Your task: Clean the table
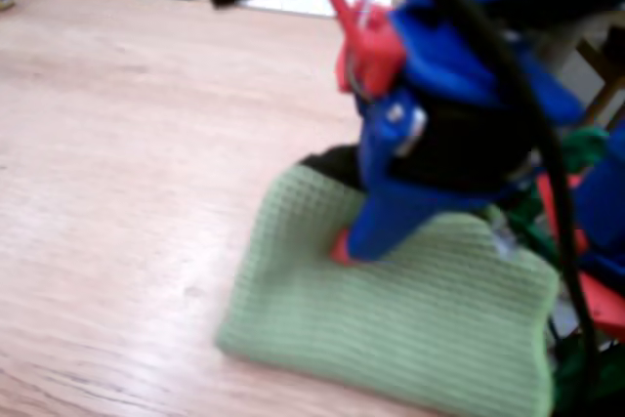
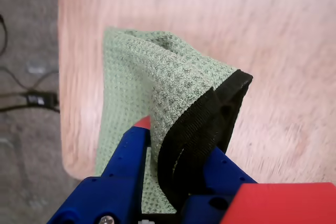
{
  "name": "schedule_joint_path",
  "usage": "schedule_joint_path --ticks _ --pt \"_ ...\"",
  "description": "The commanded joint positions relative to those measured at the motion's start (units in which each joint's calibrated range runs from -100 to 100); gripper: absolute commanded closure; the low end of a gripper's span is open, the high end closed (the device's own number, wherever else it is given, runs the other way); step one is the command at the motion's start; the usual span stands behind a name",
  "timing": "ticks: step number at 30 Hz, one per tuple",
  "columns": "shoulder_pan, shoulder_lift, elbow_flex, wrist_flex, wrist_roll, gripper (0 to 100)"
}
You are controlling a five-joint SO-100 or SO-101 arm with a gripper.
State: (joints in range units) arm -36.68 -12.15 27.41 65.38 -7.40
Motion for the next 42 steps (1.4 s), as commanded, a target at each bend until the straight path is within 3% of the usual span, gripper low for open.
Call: schedule_joint_path --ticks 1,16,19,24,33,42 --pt "2.3 -1.2 -1.4 -3.4 0.3 100" --pt "0.5 -1.3 9.4 -3.4 1.0 99" --pt "0.6 -1.3 9.4 -3.4 4.7 88" --pt "2.5 -1.9 9.4 -3.4 5.0 71" --pt "3.0 -5.4 9.0 -3.1 5.1 58" --pt "12.1 -10.3 8.4 -2.3 5.2 57"
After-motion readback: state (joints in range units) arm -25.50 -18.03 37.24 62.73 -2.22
